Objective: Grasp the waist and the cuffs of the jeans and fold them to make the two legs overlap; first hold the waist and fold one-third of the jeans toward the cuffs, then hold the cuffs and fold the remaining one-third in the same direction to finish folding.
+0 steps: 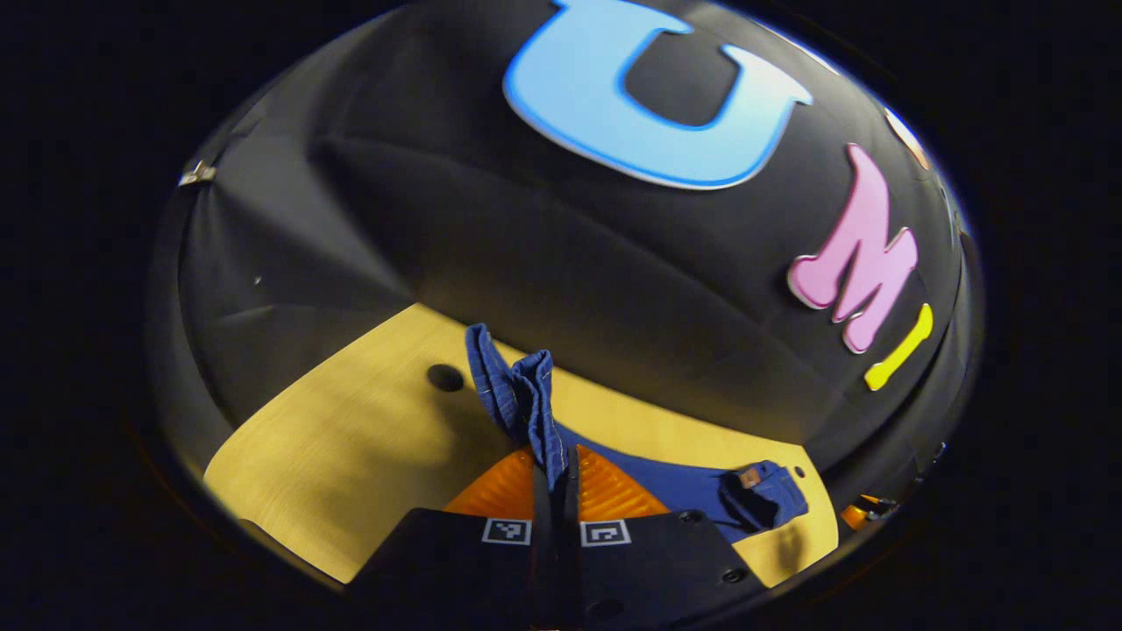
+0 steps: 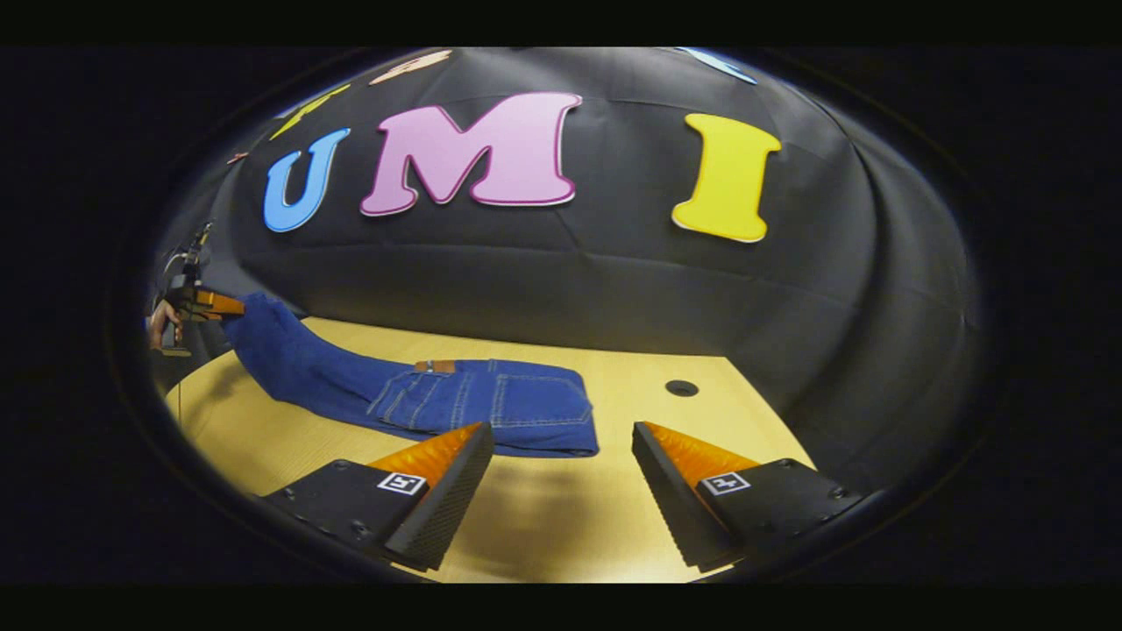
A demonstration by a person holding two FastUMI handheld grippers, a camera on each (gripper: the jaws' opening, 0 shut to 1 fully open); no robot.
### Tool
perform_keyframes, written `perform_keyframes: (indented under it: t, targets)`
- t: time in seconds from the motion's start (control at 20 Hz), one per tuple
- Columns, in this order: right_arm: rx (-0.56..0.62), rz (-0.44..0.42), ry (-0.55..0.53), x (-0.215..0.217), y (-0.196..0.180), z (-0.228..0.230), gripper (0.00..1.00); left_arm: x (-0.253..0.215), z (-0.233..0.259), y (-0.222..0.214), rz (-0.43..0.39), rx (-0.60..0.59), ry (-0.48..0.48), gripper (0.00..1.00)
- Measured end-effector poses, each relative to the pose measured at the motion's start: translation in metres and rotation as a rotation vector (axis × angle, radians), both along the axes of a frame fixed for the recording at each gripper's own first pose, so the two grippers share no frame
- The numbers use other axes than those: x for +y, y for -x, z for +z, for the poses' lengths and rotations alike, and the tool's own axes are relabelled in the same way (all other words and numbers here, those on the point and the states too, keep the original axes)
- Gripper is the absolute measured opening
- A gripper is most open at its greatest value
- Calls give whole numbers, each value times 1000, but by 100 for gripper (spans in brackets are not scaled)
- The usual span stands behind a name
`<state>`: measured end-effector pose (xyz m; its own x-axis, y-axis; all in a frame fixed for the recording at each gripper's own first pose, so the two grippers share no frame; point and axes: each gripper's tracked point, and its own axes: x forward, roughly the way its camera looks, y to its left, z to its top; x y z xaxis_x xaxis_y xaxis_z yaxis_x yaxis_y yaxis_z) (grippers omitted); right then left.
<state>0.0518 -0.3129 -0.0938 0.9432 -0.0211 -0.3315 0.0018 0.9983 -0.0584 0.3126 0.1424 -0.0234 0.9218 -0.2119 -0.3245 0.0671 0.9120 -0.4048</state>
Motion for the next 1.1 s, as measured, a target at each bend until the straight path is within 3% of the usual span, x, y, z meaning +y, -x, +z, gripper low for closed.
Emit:
perform_keyframes:
  t: [0.25,0.55,0.85,1.1]
  targets:
    - [-32,-67,15,-51,15,43,97,-130,73,12,-113,-61,-53,6]
    - [-91,-148,29,-115,35,83,97,-285,112,26,-259,-107,-80,6]
    - [-99,-199,83,-163,65,97,97,-430,68,27,-407,-64,-64,6]
    - [-105,-251,130,-199,97,101,97,-488,4,19,-450,48,-78,6]
